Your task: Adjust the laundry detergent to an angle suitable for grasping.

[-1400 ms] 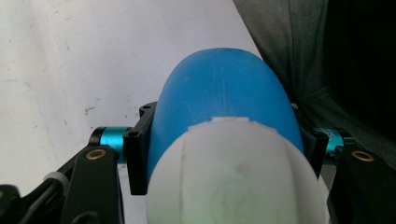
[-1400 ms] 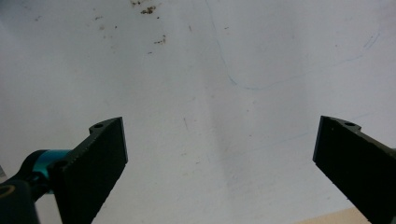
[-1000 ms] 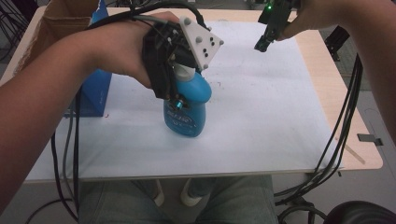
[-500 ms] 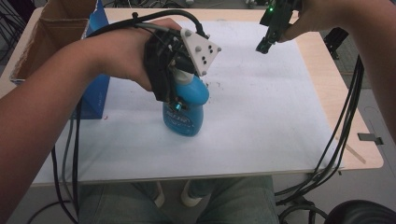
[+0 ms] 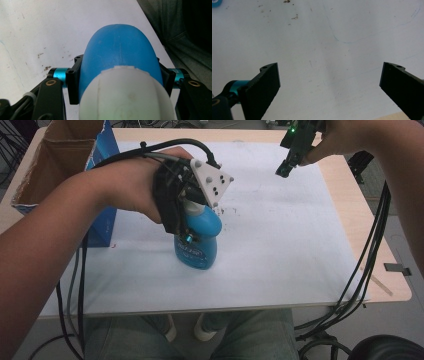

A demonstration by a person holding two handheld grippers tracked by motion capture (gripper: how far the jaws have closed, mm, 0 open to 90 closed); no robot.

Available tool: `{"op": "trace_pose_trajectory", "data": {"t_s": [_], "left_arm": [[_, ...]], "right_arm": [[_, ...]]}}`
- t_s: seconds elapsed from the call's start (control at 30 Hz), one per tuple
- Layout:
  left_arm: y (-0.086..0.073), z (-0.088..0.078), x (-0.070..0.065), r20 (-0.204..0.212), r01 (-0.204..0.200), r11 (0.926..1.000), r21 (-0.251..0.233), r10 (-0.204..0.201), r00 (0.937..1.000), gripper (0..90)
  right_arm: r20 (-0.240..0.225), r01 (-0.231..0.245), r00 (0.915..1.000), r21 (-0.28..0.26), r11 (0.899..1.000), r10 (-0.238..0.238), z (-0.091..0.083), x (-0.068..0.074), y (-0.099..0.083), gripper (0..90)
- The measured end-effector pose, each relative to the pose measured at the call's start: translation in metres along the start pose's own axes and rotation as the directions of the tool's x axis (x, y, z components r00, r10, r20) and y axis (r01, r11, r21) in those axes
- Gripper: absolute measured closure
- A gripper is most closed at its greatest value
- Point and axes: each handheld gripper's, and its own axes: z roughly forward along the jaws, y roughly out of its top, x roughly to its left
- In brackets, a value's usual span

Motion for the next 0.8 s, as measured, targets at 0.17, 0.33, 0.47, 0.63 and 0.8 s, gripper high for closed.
{"op": "trace_pose_trajectory", "data": {"t_s": [0.17, 0.33, 0.47, 0.63, 0.8], "left_arm": [[0.0009, 0.0005, -0.0009, -0.003, 0.01, 0.9999, 0.01, -0.01, 0.9999, 37.8], [0.0016, 0.0021, -0.003, -0.008, 0.019, 0.9995, 0.025, -0.019, 0.9998, 33.5], [0.0008, -0.0009, -0.004, -0.002, 0.034, 0.9993, 0.015, -0.034, 0.9994, 31.0], [-0.0011, -0.0037, -0.0046, 0.002, 0.052, 0.9986, 0.012, -0.052, 0.9986, 28.5], [-0.0011, -0.0073, -0.0066, 0.004, 0.066, 0.9978, 0.005, -0.066, 0.9978, 26.1]], "right_arm": [[0.003, -0.01, 0.9999, -0.001, 1.0, 0.01, -0.0017, 0.0015, -0.0011, 2.1], [0.006, -0.008, 1.0, -0.004, 1.0, 0.008, -0.003, 0.0027, -0.0019, 2.1], [0.006, -0.009, 0.9999, -0.005, 1.0, 0.009, -0.0037, 0.0027, -0.0025, 2.1], [0.006, -0.008, 1.0, -0.007, 1.0, 0.008, -0.0035, 0.0024, -0.0021, 2.1], [0.002, -0.013, 0.9999, -0.002, 1.0, 0.013, -0.0029, 0.0019, -0.0015, 2.1]]}}
